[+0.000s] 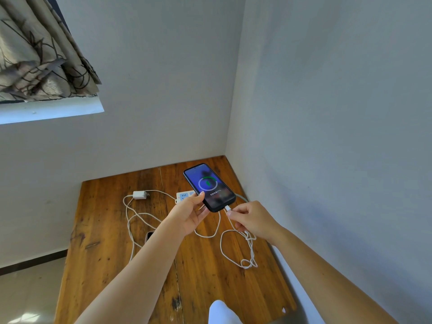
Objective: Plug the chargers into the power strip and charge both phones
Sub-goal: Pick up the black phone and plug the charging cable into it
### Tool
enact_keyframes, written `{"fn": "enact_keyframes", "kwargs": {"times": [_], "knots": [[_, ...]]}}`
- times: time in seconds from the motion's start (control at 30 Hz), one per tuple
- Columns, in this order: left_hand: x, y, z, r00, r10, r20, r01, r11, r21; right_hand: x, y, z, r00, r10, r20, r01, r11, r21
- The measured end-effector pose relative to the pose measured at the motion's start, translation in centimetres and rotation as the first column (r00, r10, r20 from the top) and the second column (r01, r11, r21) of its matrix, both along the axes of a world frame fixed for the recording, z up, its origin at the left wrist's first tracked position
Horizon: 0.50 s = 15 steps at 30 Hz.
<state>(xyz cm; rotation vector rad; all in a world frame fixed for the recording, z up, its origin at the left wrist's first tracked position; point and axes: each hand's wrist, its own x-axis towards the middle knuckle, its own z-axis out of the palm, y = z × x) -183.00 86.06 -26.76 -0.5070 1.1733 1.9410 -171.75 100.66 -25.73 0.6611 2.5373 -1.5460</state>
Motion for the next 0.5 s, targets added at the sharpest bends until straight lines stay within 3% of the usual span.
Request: {"fn": "enact_keyframes", "kwargs": {"times": [0.3,0.5], "knots": [[-0.1,0.3,-0.3,0.999,-0.038,0.019,0.038,0.999,-0.004,1.2,1.0,-0.5,1.0,-0.014,0.021,0.014,1.0,-0.016],[0.5,1.7,-1.3,0.995,-0.091,0.027,0.093,0.993,-0.066,2.4,1.9,-2.5,0.992,-0.027,0.123,0.009,0.99,0.142]]}}
